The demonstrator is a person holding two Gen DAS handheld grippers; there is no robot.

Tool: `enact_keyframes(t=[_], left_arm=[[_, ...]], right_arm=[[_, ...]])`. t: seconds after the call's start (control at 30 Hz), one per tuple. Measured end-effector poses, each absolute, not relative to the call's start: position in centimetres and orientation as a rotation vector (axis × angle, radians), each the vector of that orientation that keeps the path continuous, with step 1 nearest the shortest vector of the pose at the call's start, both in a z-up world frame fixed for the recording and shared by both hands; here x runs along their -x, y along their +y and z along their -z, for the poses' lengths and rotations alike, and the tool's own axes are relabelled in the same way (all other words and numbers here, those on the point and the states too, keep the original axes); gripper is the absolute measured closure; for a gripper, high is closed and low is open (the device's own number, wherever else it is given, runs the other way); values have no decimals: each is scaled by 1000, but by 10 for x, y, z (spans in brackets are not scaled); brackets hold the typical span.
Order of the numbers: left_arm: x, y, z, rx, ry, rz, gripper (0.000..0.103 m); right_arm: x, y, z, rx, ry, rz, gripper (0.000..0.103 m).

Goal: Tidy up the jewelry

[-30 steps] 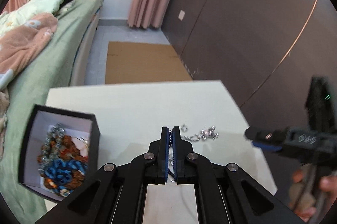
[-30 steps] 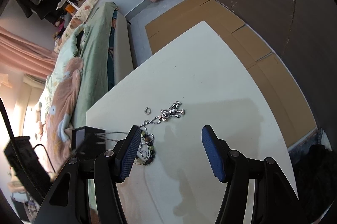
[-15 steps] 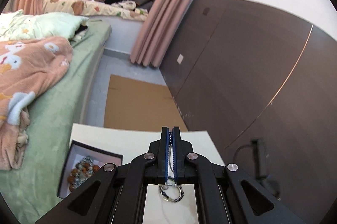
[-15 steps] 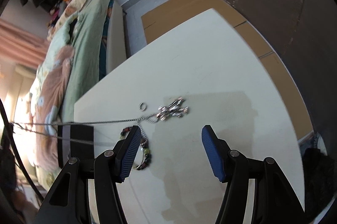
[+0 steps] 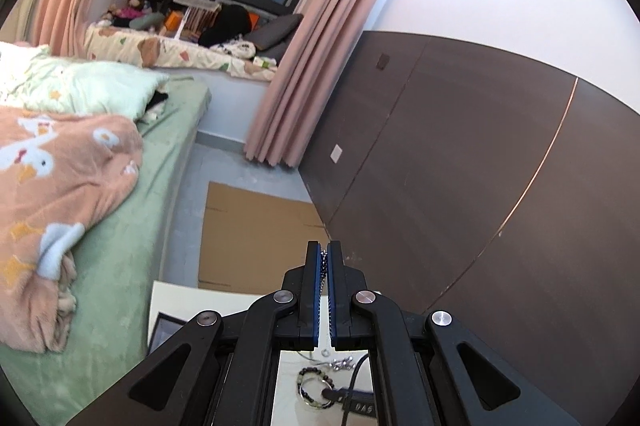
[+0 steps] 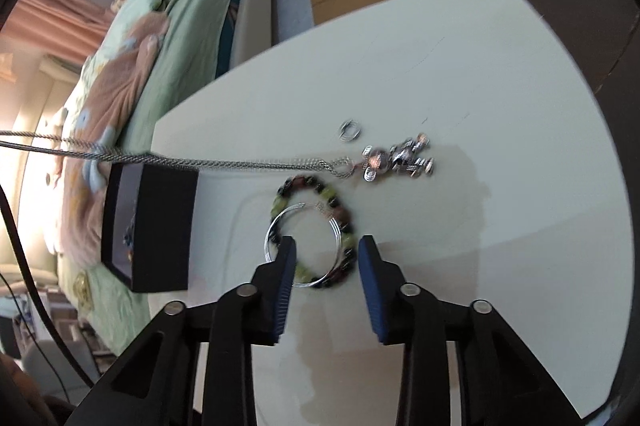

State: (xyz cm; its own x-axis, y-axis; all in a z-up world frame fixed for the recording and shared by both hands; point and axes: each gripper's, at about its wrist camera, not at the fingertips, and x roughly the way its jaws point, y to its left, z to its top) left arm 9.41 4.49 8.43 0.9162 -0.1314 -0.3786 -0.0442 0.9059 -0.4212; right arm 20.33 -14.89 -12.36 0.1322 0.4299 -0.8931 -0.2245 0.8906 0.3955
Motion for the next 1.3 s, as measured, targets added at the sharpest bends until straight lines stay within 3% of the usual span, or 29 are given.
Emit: enact_keyframes(t=[0.57, 0.73, 0.83, 1.3], left_arm=[[-83, 48, -133, 334, 370, -41, 101], [-83, 50, -135, 317, 374, -67, 101], [-85, 52, -135, 313, 387, -85, 101], [-76, 44, -156, 264, 371, -104, 101]], right_arm=[[-181, -82, 120, 129, 1276, -581, 74], [-178, -75, 123, 260, 1244, -532, 93], [-176, -74, 123, 294, 1231, -532, 94], [-212, -145, 105, -228, 1322, -664, 94]])
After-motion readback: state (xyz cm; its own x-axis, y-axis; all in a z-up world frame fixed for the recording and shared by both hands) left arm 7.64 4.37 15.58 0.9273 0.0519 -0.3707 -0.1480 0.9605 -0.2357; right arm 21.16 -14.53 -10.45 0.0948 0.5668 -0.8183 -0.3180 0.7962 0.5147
